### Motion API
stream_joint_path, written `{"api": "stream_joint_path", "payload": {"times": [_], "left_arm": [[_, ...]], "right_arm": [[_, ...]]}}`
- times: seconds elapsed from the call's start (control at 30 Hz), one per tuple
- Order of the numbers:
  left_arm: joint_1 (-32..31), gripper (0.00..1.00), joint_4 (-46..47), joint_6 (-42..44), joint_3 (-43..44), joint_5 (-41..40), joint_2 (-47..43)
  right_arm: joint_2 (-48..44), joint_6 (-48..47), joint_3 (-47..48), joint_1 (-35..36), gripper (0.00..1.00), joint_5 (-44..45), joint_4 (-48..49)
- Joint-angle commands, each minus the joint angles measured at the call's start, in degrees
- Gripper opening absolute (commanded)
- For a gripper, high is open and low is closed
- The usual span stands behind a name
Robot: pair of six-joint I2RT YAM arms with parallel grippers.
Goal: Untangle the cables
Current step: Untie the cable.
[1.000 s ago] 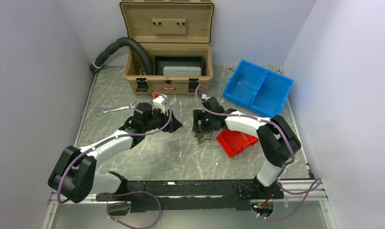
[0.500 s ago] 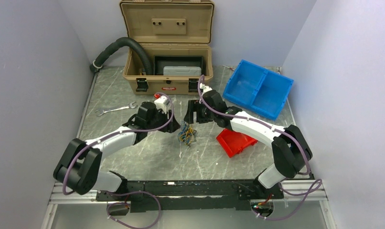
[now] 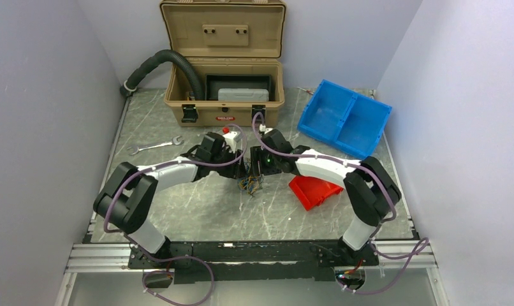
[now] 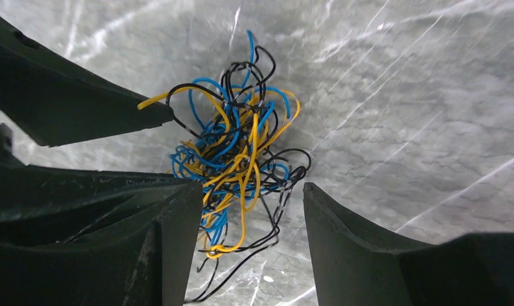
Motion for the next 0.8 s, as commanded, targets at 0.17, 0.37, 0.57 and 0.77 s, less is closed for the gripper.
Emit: {"api": "stream_joint_path", "payload": {"times": [0.17,0.37,0.57,0.77], "left_arm": [[-2.2,0.46,-6.8,1.5,6.8,-0.7,6.1],[-2.6,0.29,-9.5,1.4,8.9,-1.2,8.6],[-2.5,0.0,-10.6,1.6,8.2,-6.6,6.0],[-0.1,0.0,-11.3,-1.0,4.1,-17.7,-0.8]], "right_arm": [[4.4,2.0,-0.4,2.6,0.55,4.5,1.5],[5.3,3.3,-2.0,3.4,0.47,8.8,3.4],[5.0,4.2,-0.8,4.4,0.35,18.3,-2.6],[1.3,5.1,-0.3,3.1,0.33,31.6,-11.3]]}}
